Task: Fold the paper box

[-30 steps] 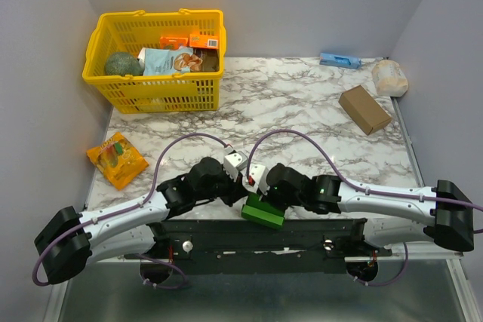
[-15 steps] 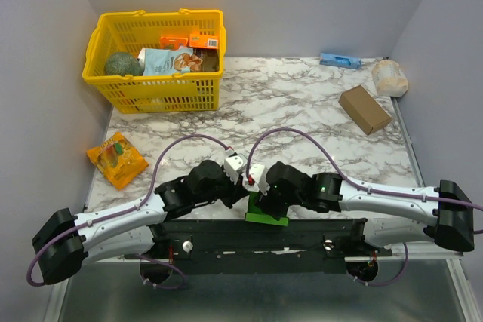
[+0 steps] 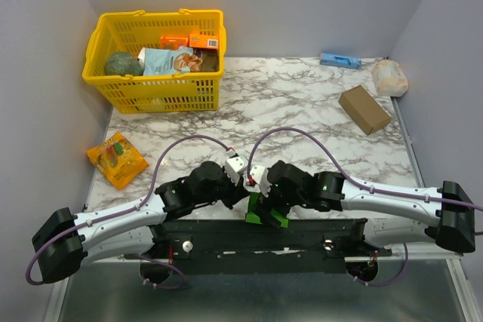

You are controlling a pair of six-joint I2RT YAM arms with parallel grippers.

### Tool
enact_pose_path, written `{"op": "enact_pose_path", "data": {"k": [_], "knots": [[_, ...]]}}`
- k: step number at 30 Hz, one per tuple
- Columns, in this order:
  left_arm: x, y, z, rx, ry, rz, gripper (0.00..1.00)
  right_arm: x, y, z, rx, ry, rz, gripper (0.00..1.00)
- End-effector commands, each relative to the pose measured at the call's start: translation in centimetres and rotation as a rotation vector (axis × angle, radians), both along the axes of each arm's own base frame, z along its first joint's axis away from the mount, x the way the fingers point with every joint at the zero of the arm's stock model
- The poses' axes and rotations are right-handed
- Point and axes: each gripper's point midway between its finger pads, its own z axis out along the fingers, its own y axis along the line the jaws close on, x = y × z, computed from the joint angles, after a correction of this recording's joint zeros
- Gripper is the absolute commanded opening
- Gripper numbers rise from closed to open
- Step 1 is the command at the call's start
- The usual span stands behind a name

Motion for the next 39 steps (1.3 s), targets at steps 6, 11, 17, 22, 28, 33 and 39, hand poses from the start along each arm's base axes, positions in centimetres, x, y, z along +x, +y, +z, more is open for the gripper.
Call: {"op": "enact_pose_path", "data": {"k": [6, 11, 17, 22, 28, 33, 39], "knots": [[0.0, 0.2, -0.2, 0.031, -0.017, 0.000, 0.06, 0.2, 0.9, 1.4, 0.031, -0.048, 0.080, 1.00], [0.0, 0.3, -0.1, 0.032, -0.016, 0.000, 0.06, 0.6, 0.7, 0.7, -0.005, -0.058, 0.063, 1.00], [0.1, 0.3, -0.1, 0.035, -0.018, 0.005, 0.05, 0.5, 0.9, 0.7, -0.008, -0.064, 0.065, 1.00], [0.3, 0.4, 0.0, 0.050, -0.018, 0.013, 0.04, 0.3, 1.0, 1.0, 0.007, -0.080, 0.065, 1.00], [0.4, 0.5, 0.1, 0.050, -0.022, 0.021, 0.03, 0.3, 1.2, 0.1, -0.034, -0.093, 0.055, 1.00], [0.5, 0.5, 0.1, 0.052, -0.024, 0.027, 0.03, 0.8, 1.1, -0.7, -0.092, -0.108, 0.013, 1.00], [0.6, 0.6, 0.2, 0.051, -0.025, 0.030, 0.03, 1.4, 0.6, -0.8, -0.123, -0.116, -0.046, 0.93]]}}
